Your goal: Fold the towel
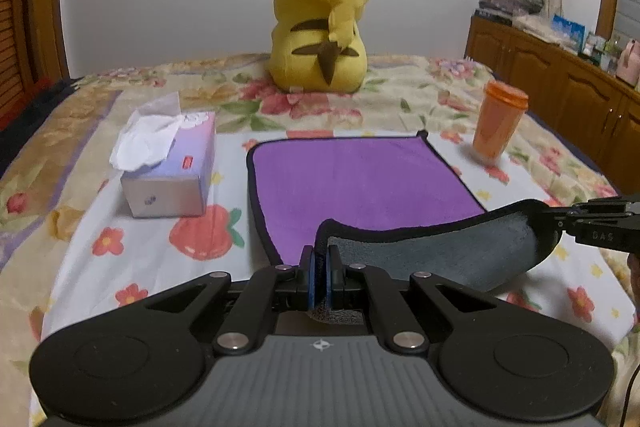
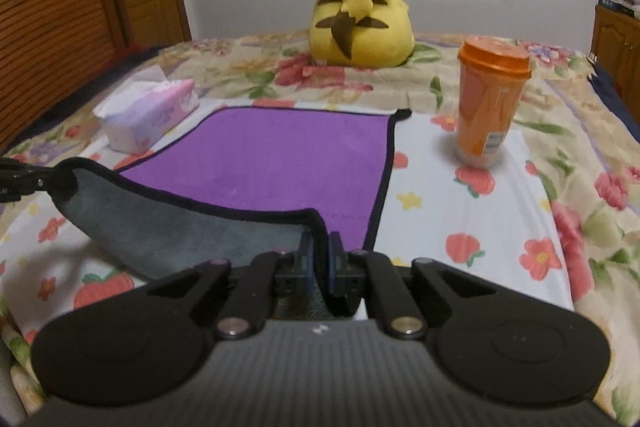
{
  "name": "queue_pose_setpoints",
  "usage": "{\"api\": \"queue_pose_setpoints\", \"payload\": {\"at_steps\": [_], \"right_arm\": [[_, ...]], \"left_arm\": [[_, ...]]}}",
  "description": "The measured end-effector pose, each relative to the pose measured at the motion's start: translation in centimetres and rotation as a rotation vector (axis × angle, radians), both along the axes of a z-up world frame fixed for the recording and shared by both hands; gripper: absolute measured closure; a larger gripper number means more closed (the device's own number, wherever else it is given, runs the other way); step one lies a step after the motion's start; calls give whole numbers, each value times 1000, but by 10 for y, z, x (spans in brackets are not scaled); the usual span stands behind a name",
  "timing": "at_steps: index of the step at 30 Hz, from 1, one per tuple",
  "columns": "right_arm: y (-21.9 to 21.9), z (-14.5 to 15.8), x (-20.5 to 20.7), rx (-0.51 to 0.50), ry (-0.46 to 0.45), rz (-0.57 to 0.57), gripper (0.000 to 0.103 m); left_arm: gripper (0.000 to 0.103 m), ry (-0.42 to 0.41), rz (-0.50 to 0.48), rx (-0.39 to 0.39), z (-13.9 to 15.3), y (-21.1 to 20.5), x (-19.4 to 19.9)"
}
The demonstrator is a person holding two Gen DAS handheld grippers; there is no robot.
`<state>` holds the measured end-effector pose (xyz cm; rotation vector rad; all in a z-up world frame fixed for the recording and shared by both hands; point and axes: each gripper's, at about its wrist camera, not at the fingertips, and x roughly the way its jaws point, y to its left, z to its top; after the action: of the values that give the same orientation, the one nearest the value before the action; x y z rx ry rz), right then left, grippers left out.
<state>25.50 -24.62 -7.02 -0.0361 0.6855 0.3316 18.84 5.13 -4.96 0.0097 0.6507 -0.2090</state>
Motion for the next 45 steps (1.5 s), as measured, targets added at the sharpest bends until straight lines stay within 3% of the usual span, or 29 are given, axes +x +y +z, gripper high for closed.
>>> {"api": "queue_pose_setpoints", "payload": {"at_steps": [10,23,38,45], "right_arm": [[-2,4,1,22,-20,14,96],[-8,22,10,61,-110,26,96],[-3,4,38,21,-105,55,97],[-3,12,50,16,-136,61,97]], "left_arm": [[95,-52,22,2,0,-5,3],[95,-116,39,-3,15,-4,16],[95,-126,9,18,15,-8,47],[95,-151,7,7,21,-5,63]]}}
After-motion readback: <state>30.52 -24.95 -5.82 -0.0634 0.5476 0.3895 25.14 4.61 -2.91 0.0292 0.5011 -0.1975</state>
